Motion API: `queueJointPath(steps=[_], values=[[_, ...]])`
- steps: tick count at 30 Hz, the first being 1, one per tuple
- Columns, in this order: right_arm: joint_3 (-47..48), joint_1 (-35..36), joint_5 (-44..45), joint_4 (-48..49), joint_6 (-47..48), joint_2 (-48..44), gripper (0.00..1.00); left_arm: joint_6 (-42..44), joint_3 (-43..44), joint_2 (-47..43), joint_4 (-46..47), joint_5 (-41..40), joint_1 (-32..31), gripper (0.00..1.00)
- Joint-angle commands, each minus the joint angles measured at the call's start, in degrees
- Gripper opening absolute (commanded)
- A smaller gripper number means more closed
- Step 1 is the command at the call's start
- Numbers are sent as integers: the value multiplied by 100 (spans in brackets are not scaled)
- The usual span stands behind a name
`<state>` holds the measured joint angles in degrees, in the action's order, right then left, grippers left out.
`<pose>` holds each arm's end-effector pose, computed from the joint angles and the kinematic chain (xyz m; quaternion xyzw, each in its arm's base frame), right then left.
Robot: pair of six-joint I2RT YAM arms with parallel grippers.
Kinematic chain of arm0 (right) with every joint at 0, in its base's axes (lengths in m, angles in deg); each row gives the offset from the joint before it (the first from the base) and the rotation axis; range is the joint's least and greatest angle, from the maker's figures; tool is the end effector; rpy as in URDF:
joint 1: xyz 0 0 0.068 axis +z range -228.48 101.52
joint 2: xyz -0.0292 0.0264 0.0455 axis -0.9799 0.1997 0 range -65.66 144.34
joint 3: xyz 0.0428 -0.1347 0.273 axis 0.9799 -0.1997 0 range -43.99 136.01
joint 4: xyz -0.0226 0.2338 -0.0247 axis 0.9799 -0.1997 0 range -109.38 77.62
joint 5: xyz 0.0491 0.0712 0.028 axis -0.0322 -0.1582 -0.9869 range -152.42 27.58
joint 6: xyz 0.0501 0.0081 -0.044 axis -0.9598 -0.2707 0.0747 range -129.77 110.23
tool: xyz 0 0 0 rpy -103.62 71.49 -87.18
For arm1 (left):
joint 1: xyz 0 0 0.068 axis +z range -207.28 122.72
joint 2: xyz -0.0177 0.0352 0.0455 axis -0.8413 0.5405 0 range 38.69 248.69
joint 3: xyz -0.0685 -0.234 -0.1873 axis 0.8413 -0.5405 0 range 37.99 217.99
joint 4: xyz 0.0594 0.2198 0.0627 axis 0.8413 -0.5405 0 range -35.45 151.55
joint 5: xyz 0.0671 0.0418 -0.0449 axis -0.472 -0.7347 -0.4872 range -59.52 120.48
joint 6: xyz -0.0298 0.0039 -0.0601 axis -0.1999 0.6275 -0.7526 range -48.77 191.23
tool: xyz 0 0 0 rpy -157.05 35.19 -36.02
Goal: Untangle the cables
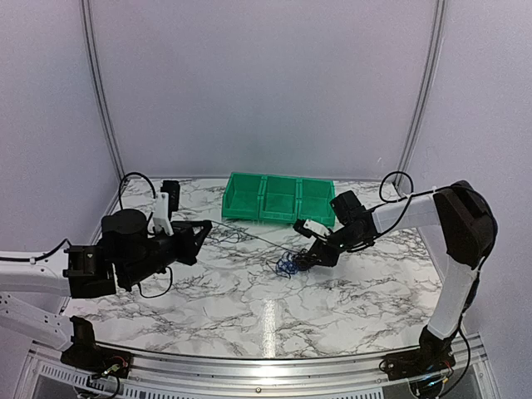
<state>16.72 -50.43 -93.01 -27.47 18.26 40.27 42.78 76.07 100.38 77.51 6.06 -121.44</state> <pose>0.3029 0.1923 0.1849 -0.4980 0.7911 0.2551 0.2470 0.1173 -0.1913 0.3288 0.0930 0.7429 -0.3552 0.5597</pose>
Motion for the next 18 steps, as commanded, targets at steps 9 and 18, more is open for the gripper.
queueJointPath(steps=[9,18], values=[[-147,-371,1389,-582,-65,333,27,1322,1228,-1721,-1388,-1796,-61,0],[-123,-376,1398,-615,-25,299,27,1535,1289,-2420,-1956,-2360,-61,0]])
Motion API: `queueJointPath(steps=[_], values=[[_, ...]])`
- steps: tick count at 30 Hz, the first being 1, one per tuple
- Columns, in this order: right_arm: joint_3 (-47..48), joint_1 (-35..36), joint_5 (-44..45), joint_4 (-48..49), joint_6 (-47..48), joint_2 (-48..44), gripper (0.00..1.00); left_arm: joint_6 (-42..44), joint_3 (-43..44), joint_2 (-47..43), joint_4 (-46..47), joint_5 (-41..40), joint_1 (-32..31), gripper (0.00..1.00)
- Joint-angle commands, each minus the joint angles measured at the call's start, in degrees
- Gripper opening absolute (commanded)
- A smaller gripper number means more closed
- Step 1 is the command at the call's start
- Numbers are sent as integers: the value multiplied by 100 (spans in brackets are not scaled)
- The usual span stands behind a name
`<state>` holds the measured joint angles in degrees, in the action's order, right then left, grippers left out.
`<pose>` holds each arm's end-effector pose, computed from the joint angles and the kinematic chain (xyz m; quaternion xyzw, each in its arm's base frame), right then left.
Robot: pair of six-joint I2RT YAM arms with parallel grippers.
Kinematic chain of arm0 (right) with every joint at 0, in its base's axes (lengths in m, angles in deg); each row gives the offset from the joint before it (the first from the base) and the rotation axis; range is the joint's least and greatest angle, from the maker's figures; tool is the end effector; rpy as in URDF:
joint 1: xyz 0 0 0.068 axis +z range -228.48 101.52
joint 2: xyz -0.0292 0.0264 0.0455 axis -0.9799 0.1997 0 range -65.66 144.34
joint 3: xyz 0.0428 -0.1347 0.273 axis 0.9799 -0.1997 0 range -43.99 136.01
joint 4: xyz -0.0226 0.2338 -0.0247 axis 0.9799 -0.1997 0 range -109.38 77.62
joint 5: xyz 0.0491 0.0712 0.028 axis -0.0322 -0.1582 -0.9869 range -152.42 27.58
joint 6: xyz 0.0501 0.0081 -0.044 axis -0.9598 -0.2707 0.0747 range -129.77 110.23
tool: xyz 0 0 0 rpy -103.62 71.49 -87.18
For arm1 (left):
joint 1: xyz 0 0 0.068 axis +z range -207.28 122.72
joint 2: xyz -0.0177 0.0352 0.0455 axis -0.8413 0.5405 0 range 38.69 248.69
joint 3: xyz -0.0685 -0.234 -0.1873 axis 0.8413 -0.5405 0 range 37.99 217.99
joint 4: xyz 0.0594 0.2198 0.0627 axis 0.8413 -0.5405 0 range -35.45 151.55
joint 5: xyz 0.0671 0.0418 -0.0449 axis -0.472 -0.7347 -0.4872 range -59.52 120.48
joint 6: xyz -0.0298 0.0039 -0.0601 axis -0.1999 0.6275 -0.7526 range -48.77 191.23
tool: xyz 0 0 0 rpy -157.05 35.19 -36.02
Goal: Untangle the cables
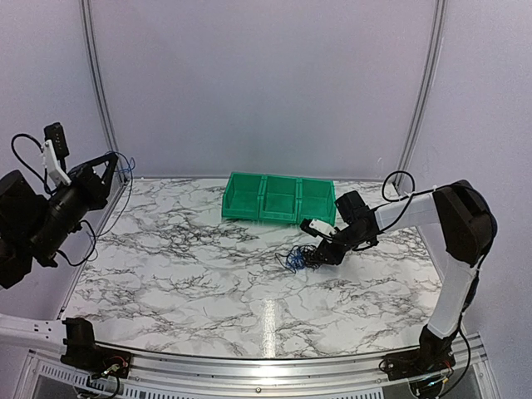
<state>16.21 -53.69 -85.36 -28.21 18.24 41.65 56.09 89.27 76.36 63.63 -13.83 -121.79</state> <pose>0.3158 0.1688 0.1709 -0.4654 0.8327 0.1869 0.2346 0.0720 -0.0639 0.4367 -0.0395 0.6338 -0.2978 0.7128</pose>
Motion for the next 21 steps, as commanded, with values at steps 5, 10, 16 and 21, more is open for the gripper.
queueJointPath(steps=[5,10,16,21], values=[[-135,-90,656,-477,-50,-184,35,-30,-245,105,-667,-231,-26,0],[-271,-262,537,-341,-138,-757,53,-189,-438,395,-552,-31,-26,0],[-491,-505,2,-322,-26,-1679,59,-256,-338,1096,-461,296,-22,0],[-575,-776,-562,-458,67,-2192,60,-206,52,1933,-455,602,-18,0]])
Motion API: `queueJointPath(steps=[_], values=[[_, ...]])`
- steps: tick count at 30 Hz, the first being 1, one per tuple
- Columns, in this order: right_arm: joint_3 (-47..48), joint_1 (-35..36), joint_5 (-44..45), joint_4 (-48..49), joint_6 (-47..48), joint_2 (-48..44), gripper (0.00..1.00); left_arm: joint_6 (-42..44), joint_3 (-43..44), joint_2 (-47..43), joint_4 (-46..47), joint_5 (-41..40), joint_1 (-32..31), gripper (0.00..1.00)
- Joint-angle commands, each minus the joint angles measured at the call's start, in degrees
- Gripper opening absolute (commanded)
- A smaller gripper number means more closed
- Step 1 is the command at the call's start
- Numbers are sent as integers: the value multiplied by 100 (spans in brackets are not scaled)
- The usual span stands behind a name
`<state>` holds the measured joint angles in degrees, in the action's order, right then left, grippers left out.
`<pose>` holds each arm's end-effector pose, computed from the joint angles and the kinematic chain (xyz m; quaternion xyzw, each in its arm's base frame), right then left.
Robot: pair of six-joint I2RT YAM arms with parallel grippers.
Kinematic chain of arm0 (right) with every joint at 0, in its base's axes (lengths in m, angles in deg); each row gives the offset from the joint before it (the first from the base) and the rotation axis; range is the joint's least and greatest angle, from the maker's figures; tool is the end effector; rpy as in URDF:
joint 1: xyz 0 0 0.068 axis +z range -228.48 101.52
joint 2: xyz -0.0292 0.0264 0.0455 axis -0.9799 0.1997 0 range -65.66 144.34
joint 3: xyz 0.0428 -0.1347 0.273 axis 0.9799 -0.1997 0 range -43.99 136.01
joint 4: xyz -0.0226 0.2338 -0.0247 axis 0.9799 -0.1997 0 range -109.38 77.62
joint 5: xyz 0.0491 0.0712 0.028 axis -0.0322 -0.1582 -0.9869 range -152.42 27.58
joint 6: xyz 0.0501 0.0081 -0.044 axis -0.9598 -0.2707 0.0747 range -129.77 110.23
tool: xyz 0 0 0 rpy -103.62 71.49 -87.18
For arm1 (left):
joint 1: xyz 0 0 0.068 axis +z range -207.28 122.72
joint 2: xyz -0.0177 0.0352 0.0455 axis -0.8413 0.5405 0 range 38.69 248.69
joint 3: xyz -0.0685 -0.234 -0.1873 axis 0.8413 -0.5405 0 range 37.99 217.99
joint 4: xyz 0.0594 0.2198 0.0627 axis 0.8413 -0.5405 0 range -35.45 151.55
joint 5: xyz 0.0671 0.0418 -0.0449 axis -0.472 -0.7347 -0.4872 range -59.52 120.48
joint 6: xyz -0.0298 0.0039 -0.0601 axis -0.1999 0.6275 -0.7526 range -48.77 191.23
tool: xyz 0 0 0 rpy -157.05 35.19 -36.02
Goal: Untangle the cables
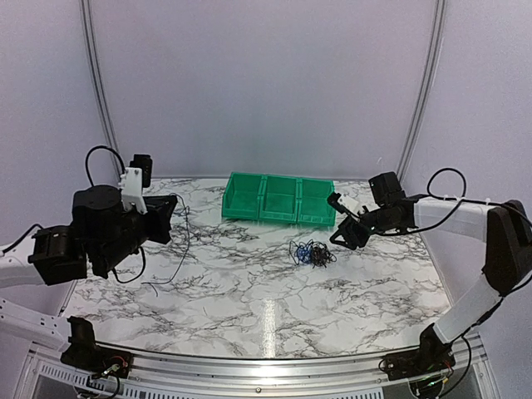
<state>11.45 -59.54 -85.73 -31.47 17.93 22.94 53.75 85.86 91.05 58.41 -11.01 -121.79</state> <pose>0.2800 0.1185 0.2466 -0.4269 0.8251 0.1664 0.3305 0.1061 -0.1400 0.3785 0.0669 0.7384 -0.2027 0.6397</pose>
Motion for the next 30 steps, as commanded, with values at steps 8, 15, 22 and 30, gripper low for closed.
queueJointPath(steps=[8,15,22,30], values=[[-240,-323,-588,38,160,-877,60,347,1233,2013,48,519,188,0],[-408,-324,-587,252,261,-1085,60,105,2128,2987,57,1046,806,0],[-402,-334,-466,228,343,-984,60,33,3053,3566,34,2026,1665,0],[-413,-323,-243,270,469,-848,60,384,4344,4389,-87,2750,2443,0]])
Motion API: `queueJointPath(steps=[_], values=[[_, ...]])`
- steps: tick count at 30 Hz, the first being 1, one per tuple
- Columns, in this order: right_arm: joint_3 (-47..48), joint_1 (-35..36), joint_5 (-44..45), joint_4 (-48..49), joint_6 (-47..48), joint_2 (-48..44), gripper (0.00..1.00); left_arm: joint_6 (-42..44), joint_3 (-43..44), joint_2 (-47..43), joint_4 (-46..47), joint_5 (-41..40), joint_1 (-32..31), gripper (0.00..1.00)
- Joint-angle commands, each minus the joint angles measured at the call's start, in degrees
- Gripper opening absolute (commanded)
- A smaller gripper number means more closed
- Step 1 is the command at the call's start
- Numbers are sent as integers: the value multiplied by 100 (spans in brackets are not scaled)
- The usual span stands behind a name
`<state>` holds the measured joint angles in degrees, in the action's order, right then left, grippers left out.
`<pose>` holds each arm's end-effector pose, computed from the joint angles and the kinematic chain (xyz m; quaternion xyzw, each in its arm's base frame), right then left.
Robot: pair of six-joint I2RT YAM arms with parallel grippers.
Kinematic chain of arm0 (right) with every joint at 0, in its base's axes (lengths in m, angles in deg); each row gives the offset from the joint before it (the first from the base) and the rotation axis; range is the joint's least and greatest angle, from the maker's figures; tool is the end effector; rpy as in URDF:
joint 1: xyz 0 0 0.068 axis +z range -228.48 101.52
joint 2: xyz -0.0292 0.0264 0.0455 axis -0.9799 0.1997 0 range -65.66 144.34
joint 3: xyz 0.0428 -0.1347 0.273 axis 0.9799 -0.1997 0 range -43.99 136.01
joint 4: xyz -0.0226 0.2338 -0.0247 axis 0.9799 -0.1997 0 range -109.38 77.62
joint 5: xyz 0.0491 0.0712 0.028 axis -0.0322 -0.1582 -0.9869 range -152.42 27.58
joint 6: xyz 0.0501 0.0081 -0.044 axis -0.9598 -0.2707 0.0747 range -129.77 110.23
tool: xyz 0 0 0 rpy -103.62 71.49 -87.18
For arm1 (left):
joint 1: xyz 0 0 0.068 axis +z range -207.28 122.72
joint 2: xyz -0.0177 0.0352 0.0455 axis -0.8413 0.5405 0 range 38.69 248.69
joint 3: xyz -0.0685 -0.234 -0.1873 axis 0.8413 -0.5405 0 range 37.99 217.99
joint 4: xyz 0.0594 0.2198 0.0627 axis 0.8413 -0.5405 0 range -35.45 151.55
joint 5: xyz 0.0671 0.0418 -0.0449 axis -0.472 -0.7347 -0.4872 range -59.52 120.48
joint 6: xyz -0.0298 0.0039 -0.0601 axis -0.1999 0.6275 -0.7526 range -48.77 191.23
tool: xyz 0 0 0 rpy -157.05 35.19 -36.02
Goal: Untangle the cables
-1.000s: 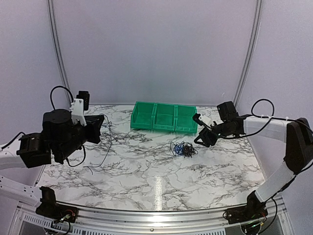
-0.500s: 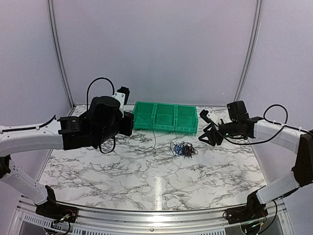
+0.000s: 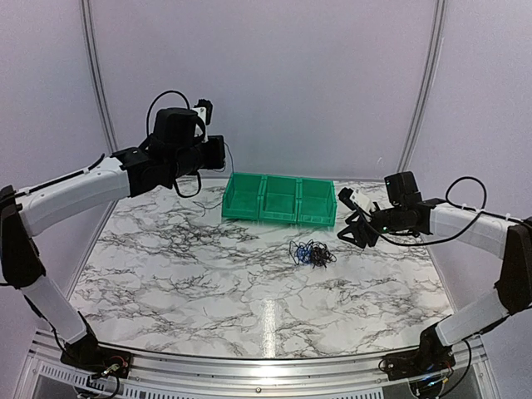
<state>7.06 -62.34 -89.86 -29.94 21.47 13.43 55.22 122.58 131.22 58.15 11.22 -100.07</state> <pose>0.2514 0.0984 0.2714 -0.4435 0.7876 0.1695 0.3927 0.2905 -0.2448 0.4178 0.0734 0.7664 -0.1940 0.6080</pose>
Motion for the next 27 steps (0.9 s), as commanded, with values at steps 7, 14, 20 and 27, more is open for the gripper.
queueJointPath(steps=[7,14,20,27], values=[[6,-48,286,130,176,206,60,613,2390,1689,-152,786,733,0],[-1,-50,336,130,194,234,59,603,3496,2799,-205,742,918,0],[-22,-44,419,121,253,197,59,418,3557,3258,-176,822,972,0],[-33,-52,433,121,293,192,59,-68,3139,3445,-134,1242,974,0]])
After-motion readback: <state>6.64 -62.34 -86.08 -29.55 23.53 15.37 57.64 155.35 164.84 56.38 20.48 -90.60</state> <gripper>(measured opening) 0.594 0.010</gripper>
